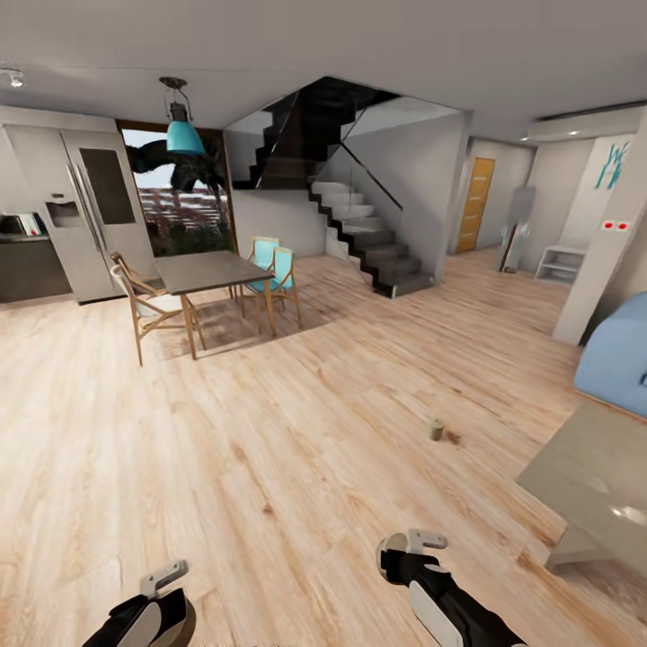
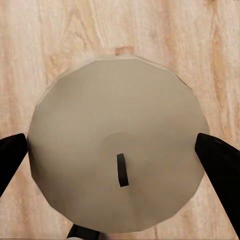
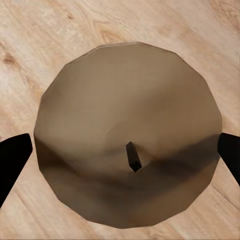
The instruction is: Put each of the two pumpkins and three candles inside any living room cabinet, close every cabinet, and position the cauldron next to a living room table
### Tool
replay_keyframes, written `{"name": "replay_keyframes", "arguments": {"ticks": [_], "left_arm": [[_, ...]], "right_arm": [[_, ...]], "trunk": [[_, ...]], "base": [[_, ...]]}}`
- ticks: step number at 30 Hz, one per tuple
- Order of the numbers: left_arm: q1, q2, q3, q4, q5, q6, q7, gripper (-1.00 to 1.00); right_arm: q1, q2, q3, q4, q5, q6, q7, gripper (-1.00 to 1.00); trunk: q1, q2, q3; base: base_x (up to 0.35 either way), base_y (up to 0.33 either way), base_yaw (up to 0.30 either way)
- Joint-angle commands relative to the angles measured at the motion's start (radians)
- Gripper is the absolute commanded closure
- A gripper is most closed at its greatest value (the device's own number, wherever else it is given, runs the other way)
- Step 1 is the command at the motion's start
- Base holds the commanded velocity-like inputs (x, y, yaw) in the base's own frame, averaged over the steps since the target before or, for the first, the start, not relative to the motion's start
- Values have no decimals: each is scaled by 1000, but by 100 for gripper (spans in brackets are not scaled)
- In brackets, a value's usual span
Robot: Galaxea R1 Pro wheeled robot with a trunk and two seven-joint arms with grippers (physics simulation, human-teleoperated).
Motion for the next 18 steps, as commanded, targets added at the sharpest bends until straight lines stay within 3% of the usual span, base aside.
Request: {"name": "replay_keyframes", "arguments": {"ticks": [1,18], "left_arm": [[-1,1,-7,-1,7,1,9,100],[-1,-1,-10,-1,7,1,9,100]], "right_arm": [[-1,-2,7,-3,-5,4,-9,100],[-1,-2,7,-3,-5,4,-9,100]], "trunk": [[0,-1,-1],[0,-1,-1]], "base": [[0,0,290],[0,0,290]]}}
